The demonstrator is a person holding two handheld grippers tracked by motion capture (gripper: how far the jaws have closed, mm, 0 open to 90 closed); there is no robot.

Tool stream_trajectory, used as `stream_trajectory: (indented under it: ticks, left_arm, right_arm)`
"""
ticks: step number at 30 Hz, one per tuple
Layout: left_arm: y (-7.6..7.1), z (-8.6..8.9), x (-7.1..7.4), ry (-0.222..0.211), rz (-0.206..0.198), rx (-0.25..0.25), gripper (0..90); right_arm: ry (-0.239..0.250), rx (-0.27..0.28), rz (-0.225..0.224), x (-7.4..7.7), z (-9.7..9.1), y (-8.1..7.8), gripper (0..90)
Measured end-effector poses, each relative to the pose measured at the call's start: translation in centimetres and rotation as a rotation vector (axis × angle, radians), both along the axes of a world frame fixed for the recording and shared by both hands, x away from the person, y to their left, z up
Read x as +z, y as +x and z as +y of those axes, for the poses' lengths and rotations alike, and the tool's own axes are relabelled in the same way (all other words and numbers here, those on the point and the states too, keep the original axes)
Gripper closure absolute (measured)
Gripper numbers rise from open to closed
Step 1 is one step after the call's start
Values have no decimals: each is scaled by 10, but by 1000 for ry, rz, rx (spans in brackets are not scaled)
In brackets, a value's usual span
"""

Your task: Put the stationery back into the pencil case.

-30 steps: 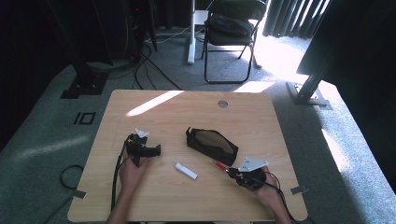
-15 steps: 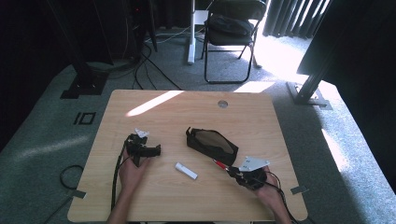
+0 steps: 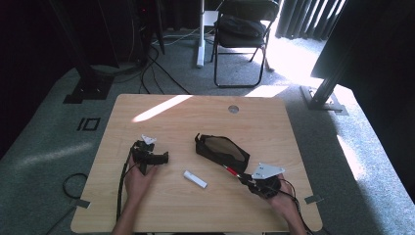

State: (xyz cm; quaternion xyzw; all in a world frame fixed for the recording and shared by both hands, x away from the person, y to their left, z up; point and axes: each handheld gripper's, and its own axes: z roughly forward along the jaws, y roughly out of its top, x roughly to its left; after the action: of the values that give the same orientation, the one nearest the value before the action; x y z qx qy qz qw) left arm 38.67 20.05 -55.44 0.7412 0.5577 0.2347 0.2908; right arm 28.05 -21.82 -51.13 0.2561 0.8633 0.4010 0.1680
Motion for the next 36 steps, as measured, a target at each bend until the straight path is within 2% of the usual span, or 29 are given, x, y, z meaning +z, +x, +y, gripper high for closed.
stream_trajectory:
  ticks: [36]
  left_arm:
    - [0,0,0,0,0,0,20]
  right_arm:
    - [18,1,-42,22,-6,1,797]
